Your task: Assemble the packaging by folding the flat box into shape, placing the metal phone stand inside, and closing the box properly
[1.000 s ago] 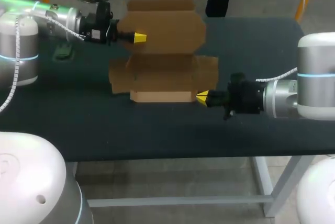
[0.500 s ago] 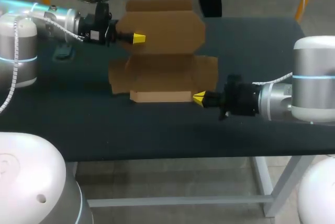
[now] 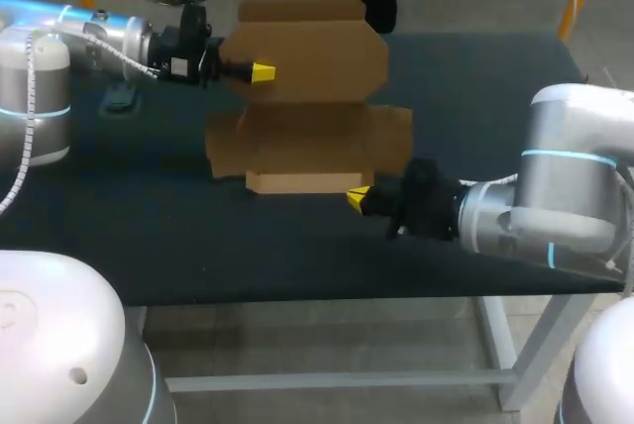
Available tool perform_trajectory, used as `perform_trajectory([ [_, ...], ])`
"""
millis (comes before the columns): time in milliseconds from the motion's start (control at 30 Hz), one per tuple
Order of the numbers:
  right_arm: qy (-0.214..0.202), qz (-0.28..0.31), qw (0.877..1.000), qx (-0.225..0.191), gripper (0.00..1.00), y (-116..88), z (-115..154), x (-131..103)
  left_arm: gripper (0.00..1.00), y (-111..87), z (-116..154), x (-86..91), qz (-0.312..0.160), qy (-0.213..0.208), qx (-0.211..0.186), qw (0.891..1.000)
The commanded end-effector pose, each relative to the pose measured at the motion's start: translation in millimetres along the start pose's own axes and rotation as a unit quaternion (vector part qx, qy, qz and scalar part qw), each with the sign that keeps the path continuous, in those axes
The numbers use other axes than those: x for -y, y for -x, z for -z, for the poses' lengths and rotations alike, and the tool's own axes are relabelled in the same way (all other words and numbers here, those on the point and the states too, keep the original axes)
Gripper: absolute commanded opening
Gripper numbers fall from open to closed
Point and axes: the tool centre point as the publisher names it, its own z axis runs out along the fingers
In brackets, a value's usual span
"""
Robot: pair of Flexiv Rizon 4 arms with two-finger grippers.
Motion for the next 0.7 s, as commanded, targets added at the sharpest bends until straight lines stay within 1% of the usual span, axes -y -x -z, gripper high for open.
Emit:
perform_trajectory([
  [33, 0.015, -0.002, 0.998, 0.065, 0.00, -2, -42, 11, 0.00, -0.6, 1, -0.5, 0.000, 0.001, 0.000, 1.000],
  [300, 0.009, -0.025, 0.996, 0.091, 0.00, 10, -66, 16, 0.00, -0.6, 1, -0.5, 0.000, 0.001, 0.000, 1.000],
  [467, 0.009, -0.041, 0.995, 0.092, 0.00, 21, -81, 19, 0.00, -0.6, 1, -0.5, 0.000, 0.001, 0.000, 1.000],
  [700, 0.001, -0.047, 0.994, 0.100, 0.00, 31, -100, 21, 0.00, -0.6, 1, -0.5, 0.000, 0.001, 0.000, 1.000],
])
